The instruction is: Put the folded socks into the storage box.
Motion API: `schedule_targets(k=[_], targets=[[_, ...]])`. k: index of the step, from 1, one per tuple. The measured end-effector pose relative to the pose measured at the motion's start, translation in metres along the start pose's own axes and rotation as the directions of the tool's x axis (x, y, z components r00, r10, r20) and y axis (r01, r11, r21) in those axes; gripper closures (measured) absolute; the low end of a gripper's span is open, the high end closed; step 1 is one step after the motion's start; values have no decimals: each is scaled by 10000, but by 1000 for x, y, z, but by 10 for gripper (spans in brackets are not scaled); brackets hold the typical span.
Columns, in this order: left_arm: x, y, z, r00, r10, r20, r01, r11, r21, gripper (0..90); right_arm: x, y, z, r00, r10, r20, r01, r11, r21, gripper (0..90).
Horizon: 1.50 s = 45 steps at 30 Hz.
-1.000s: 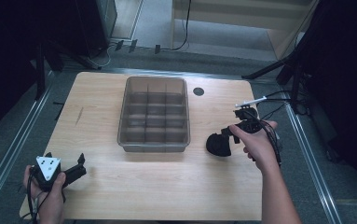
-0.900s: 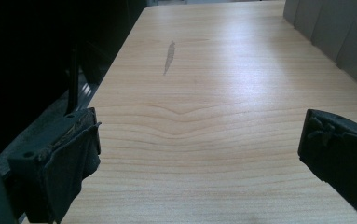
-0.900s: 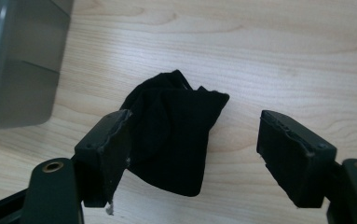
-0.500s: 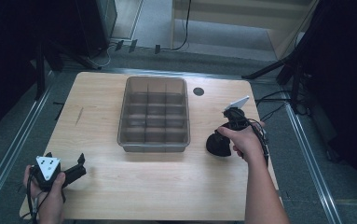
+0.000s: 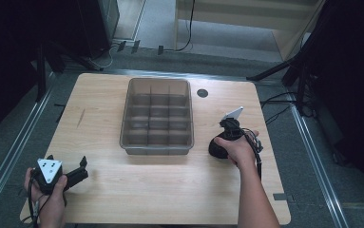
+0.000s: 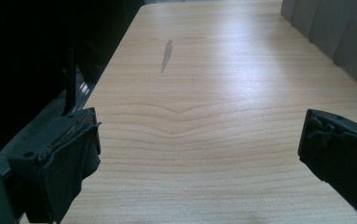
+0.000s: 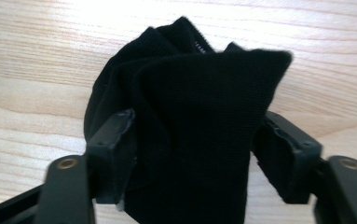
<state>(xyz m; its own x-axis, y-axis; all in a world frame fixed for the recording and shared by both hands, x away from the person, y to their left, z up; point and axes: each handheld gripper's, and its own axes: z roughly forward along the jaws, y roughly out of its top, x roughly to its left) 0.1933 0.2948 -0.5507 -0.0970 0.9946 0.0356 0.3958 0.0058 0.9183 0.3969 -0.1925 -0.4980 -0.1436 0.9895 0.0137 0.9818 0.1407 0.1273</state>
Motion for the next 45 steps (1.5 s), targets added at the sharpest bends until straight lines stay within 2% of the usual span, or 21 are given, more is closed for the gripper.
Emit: schedule_targets(k=[3,5,8,13,15,19,21,27,30,37,45], targets=[[0,0,0,10000,10,1,-10,10000,-3,0,0,-1,0,9984,10,-573,-16,9999,-113,552],[0,0,0,10000,26,2,-26,10000,-4,0,1,-1,-1,9975,-201,-678,192,9997,-133,652],[0,0,0,10000,34,2,-34,10000,-5,0,3,-1,-4,9962,-472,-736,455,9987,-244,705],[0,0,0,10000,42,-3,-42,10000,16,0,2,2,-13,9923,-551,-1110,517,9981,-336,719],[0,0,0,10000,46,-1,-46,10000,16,0,3,4,-21,9913,-527,-1207,465,9975,-539,720],[-1,0,0,10000,77,-9,-77,10000,28,0,4,8,-34,9908,-597,-1212,498,9953,-827,719],[-1,0,0,9999,96,-33,-96,10000,24,0,6,12,-49,9895,-575,-1329,431,9931,-1093,719],[-1,0,0,9999,122,-46,-122,9999,-7,0,12,19,-67,9896,-563,-1322,394,9912,-1267,716],[-1,0,0,9999,96,-40,-96,10000,16,0,22,25,-82,9886,-649,-1360,438,9873,-1527,715],[-1,0,0,9999,97,-37,-97,10000,17,0,37,33,-97,9847,-818,-1540,526,9814,-1848,713],[-1,0,0,10000,69,-33,-69,10000,7,0,62,46,-116,9772,-1185,-1762,798,9739,-2125,710]])
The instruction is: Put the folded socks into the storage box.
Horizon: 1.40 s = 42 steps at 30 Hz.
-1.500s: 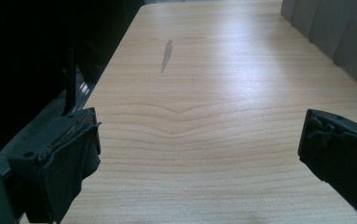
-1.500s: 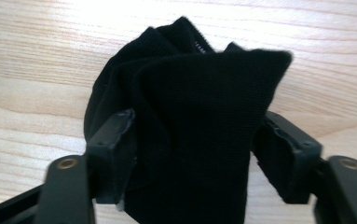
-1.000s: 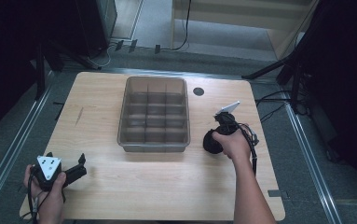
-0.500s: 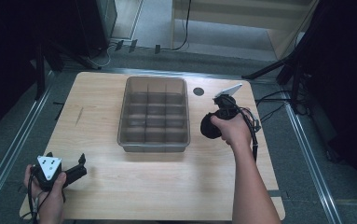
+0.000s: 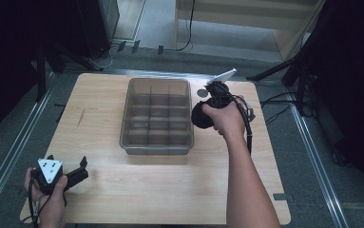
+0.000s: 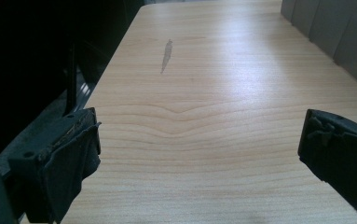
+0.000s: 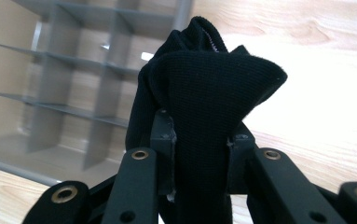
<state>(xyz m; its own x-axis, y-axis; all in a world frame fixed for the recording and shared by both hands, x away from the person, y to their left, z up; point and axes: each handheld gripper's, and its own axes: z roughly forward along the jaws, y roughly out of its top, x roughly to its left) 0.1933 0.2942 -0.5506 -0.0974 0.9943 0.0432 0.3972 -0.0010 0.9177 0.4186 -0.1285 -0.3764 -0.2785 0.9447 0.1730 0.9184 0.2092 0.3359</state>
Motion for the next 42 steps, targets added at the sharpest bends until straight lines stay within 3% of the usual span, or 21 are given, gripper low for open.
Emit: schedule_targets(k=[6,11,17,23,25,28,31,35,38,42], targets=[[0,0,0,10000,25,-12,-25,10000,-15,0,21,8,6,9991,-411,-118,411,9991,44,709],[0,0,0,10000,-3,17,3,10000,-27,0,43,12,25,9965,-820,-142,824,9963,256,708],[0,0,0,10000,-34,52,35,10000,-28,0,58,12,52,9928,-1200,-65,1201,9921,350,702],[-1,0,0,9999,-62,158,62,10000,2,0,64,6,79,9901,-1391,183,1387,9902,182,696],[-1,0,0,9999,-63,161,63,10000,1,0,61,3,86,9891,-1440,305,1436,9895,133,645],[1,0,0,9998,-127,183,126,9999,39,0,58,2,89,9867,-1620,153,1618,9867,157,453],[0,0,0,9998,-111,155,110,9999,30,0,58,1,78,9826,-1856,-85,1855,9826,-112,407],[0,0,0,9999,-82,124,81,10000,34,0,55,2,61,9856,-1686,-92,1680,9846,-476,549],[-1,0,0,9999,-68,101,68,10000,26,0,54,0,63,9841,-1773,53,1773,9841,-72,656],[-1,0,0,9999,-48,108,48,10000,16,0,56,-6,79,9771,-2080,441,2056,9771,543,725]])
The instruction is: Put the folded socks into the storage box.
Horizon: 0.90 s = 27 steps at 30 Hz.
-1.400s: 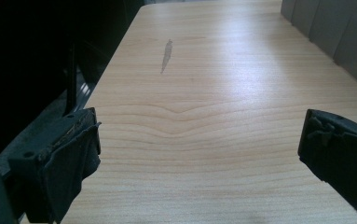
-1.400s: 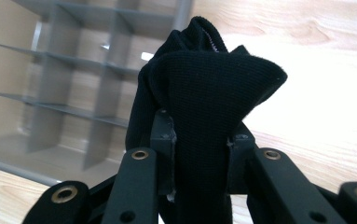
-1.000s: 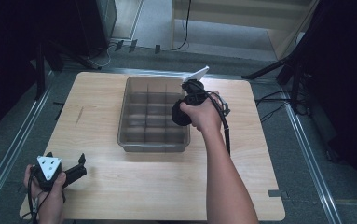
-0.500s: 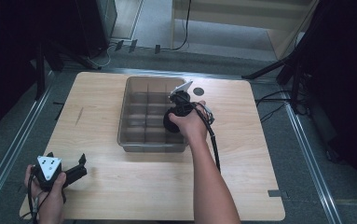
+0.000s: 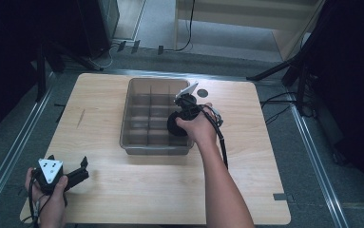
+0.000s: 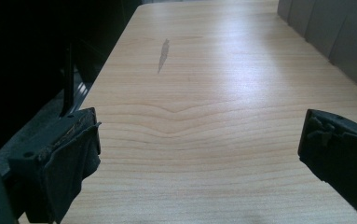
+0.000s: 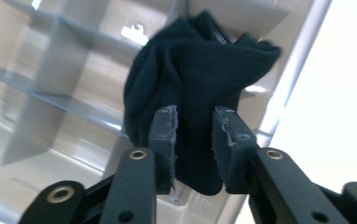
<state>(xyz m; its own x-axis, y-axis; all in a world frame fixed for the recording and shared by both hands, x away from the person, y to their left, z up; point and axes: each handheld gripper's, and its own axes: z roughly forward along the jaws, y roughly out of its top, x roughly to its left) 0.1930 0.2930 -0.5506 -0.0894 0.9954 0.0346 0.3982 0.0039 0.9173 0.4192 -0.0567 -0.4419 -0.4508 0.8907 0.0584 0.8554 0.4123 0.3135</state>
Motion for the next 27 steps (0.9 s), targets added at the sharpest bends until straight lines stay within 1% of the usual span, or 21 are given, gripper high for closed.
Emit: schedule_targets(k=[2,6,7,9,10,12,13,14,15,16,18,21,22,25,26,27], targets=[[0,0,0,10000,-10,13,10,10000,-14,0,1,-1,7,9998,13,197,-15,9999,105,741],[1,0,0,10000,-22,59,22,10000,-3,0,3,-1,21,9990,122,436,-129,9998,146,746],[1,0,0,10000,-12,74,12,10000,0,0,4,-1,25,9986,53,535,-63,9998,184,749],[1,0,0,9999,-16,104,16,10000,2,0,8,-2,32,9972,-207,723,168,9984,547,758],[1,0,0,9999,-41,104,41,10000,-4,0,10,-1,33,9954,-320,901,275,9983,513,749],[1,0,0,9999,-29,112,29,10000,6,0,11,-1,33,9957,-308,868,266,9984,491,740],[1,0,0,9999,-45,100,45,10000,-7,0,10,0,31,9981,-213,581,183,9985,515,711],[1,0,0,9999,-57,99,57,10000,-16,0,9,0,28,9991,-93,414,75,9990,430,705],[1,0,0,9999,-57,99,57,10000,-16,0,9,0,28,9991,-93,414,75,9990,430,705],[1,0,0,9999,-65,94,65,10000,9,0,4,2,20,9999,162,52,-162,9997,162,701],[1,0,0,10000,-52,84,52,10000,14,0,1,2,12,9992,325,-213,-327,9994,-62,695],[0,0,0,10000,-6,59,6,10000,23,0,-4,3,-1,9971,528,-547,-549,9977,-389,678],[0,0,0,10000,-12,55,12,10000,21,0,-7,2,-6,9954,614,-738,-651,9967,-489,662],[0,0,0,10000,-14,51,14,10000,22,0,-14,2,-16,9904,825,-1109,-912,9929,-758,606],[0,0,0,10000,13,46,-13,10000,28,0,-17,1,-20,9887,915,-1185,-1018,9912,-848,582],[0,0,0,10000,13,46,-13,10000,28,0,-17,1,-20,9887,915,-1185,-1018,9912,-848,582]])
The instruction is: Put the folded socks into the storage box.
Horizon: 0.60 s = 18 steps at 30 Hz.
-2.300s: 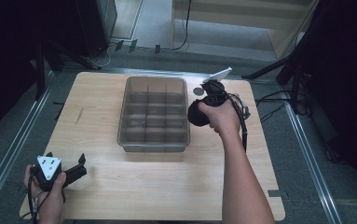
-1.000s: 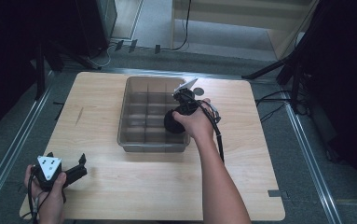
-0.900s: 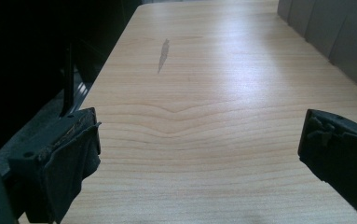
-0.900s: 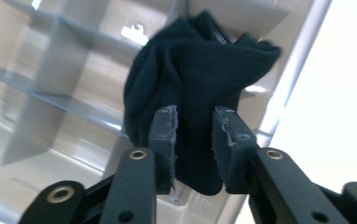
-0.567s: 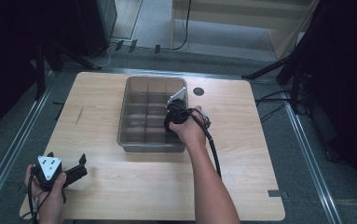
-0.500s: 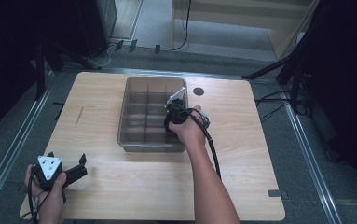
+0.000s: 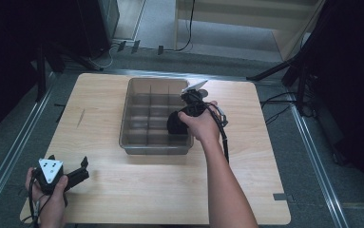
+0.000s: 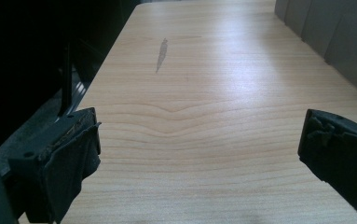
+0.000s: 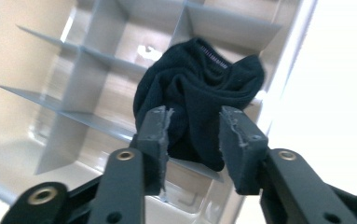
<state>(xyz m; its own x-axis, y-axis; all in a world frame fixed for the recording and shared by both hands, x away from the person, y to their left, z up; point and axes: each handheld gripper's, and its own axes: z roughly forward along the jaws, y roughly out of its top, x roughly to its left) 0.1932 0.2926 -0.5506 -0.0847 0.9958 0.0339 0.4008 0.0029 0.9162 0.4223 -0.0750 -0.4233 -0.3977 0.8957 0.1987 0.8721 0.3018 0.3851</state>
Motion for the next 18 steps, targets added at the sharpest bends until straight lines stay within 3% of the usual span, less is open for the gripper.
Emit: schedule_targets(k=[5,13,18], targets=[[0,0,0,10000,13,9,-13,10000,-7,0,-18,-3,-23,9993,377,54,-374,9984,-429,464],[0,0,0,10000,18,-21,-19,10000,-16,0,-48,-16,-34,9952,908,353,-890,9947,-518,354],[-1,0,0,10000,80,-46,-80,10000,-29,0,-66,-26,-37,9894,1306,631,-1265,9899,-646,223]])
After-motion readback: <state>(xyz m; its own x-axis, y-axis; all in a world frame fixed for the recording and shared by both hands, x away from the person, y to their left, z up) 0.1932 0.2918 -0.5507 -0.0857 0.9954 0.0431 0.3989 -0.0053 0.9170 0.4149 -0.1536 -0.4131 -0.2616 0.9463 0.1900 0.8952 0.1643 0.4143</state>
